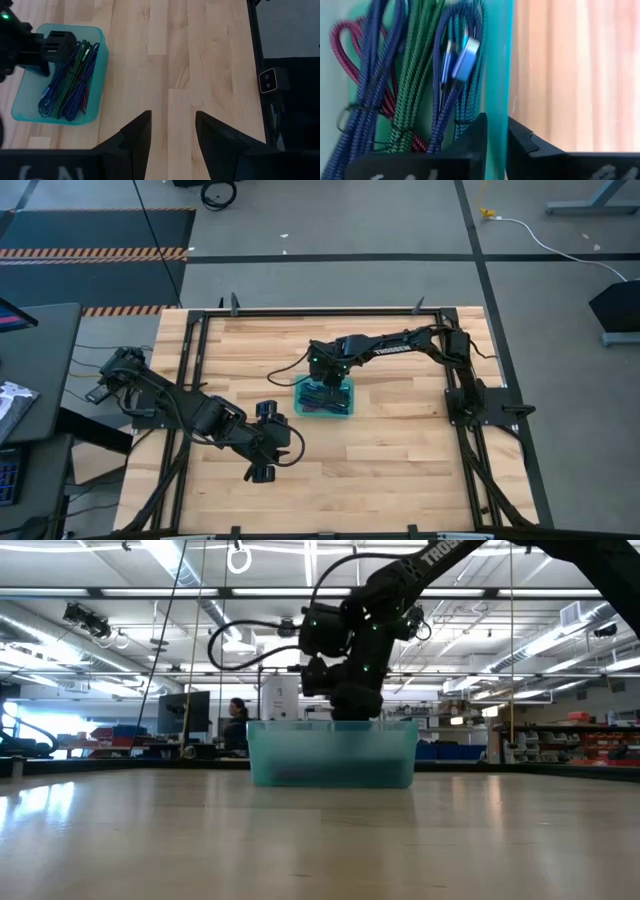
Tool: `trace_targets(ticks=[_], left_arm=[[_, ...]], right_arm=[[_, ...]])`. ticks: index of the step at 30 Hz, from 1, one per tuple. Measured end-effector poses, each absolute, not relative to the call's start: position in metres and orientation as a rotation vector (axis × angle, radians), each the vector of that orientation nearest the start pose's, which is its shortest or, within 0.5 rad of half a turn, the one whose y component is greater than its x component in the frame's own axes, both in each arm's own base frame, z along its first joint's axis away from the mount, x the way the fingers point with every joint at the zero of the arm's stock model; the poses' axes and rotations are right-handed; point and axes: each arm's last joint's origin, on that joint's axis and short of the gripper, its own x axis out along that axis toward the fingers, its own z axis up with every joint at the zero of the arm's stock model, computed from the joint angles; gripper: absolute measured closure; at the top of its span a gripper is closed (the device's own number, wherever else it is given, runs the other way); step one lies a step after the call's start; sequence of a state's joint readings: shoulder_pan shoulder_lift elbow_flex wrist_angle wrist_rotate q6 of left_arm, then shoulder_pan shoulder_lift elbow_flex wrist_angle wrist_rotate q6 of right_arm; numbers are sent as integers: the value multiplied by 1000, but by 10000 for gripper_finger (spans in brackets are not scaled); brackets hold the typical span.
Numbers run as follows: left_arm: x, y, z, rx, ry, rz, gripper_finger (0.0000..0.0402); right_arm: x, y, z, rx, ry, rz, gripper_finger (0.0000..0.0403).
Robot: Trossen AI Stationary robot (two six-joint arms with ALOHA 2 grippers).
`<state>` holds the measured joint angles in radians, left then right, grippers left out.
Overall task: Pick and place USB-C Cables
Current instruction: Move the blue transparent bin to the center of the table
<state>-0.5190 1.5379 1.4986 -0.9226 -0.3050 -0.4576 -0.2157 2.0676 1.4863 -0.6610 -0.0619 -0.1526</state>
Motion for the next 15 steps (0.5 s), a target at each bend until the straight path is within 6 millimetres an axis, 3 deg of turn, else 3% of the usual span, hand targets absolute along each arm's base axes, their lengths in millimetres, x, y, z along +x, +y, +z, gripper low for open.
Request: trace_targets(ticks=[15], left_arm=[[276,-147,339,-38,904,10,241]], right_arm=[[407,-80,176,-4,1178,-6,333]])
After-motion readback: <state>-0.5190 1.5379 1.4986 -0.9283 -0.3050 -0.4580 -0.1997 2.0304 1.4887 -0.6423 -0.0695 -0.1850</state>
